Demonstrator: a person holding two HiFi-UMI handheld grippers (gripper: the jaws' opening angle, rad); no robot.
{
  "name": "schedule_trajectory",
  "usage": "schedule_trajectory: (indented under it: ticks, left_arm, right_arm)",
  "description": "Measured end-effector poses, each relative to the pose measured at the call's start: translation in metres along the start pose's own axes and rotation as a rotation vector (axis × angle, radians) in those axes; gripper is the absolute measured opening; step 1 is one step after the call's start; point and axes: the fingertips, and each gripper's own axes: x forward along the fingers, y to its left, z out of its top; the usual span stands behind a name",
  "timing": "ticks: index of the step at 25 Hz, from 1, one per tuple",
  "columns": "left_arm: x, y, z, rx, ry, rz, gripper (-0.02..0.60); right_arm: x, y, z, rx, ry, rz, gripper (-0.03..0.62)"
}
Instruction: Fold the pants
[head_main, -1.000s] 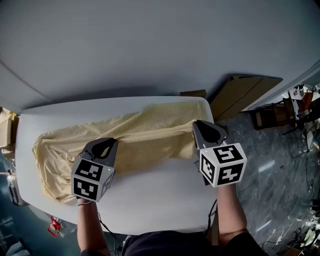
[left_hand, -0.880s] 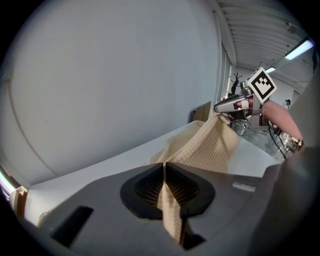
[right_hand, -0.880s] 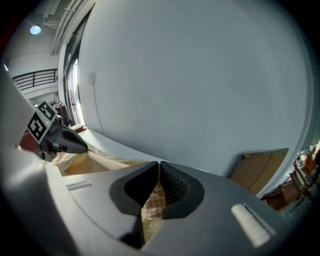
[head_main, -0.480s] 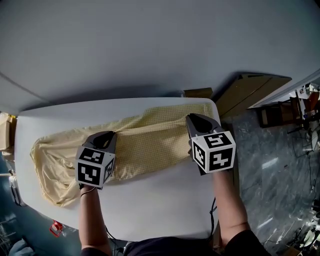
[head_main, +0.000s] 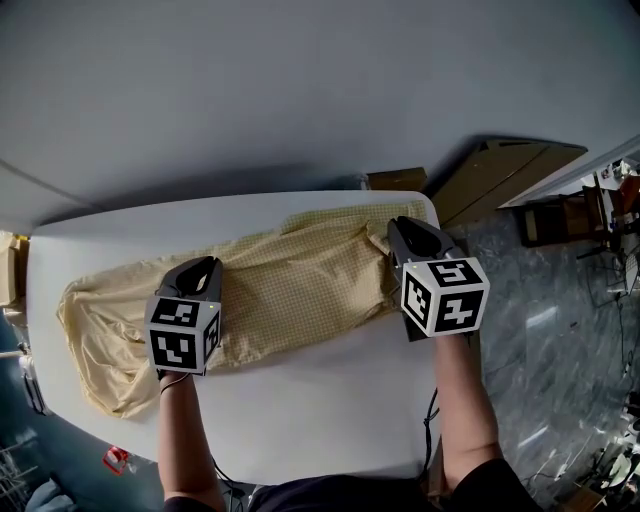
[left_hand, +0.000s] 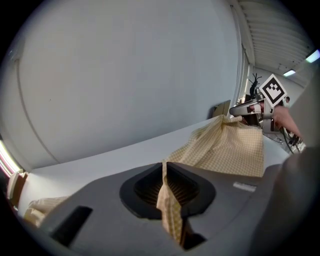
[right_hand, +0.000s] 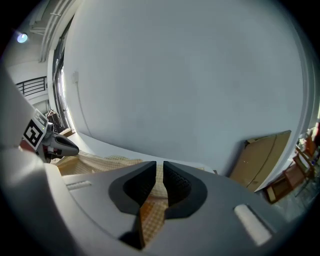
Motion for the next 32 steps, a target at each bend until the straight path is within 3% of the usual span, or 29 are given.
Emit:
schedule_trajectory:
  ticks: [6,11,17,19,22,32]
  left_arm:
    - [-0.012,0.005,0.010,0.007,-0.036,0.026,0.041]
    - [-0.022,-0.013,0.010,0.049,-0.036,-0.001,0.041]
    - [-0.039,-0.034,0.013,0.025,-0.075,-0.026,0.041]
    - [-0.048,-0.039,0.014,-0.003,-0.096,-0.035,0.039]
    - [-0.064,-0.046,0.011,-0.030,-0.096,-0.047,-0.004]
    - [-0.131,-0.045,-0.042,-0.055,-0.047,0.054,-0.005]
  right_arm:
    - [-0.025,-0.028,0.007,0.049,-0.059,-0.048,0.049]
    - [-0.041,-0.020,0.006,0.035,-0.074,-0.034,0.049]
    - [-0.054,0.000,0.000,0.039,-0.074,0.006,0.049]
    - [-0.058,0.010,-0.001,0.026,-0.067,0.020,0.021]
    - [-0.067,0.027,0.000,0.001,-0.060,0.054,-0.002]
    - [-0.101,0.104,0.002,-0.083,-0.064,0.221,-0.002]
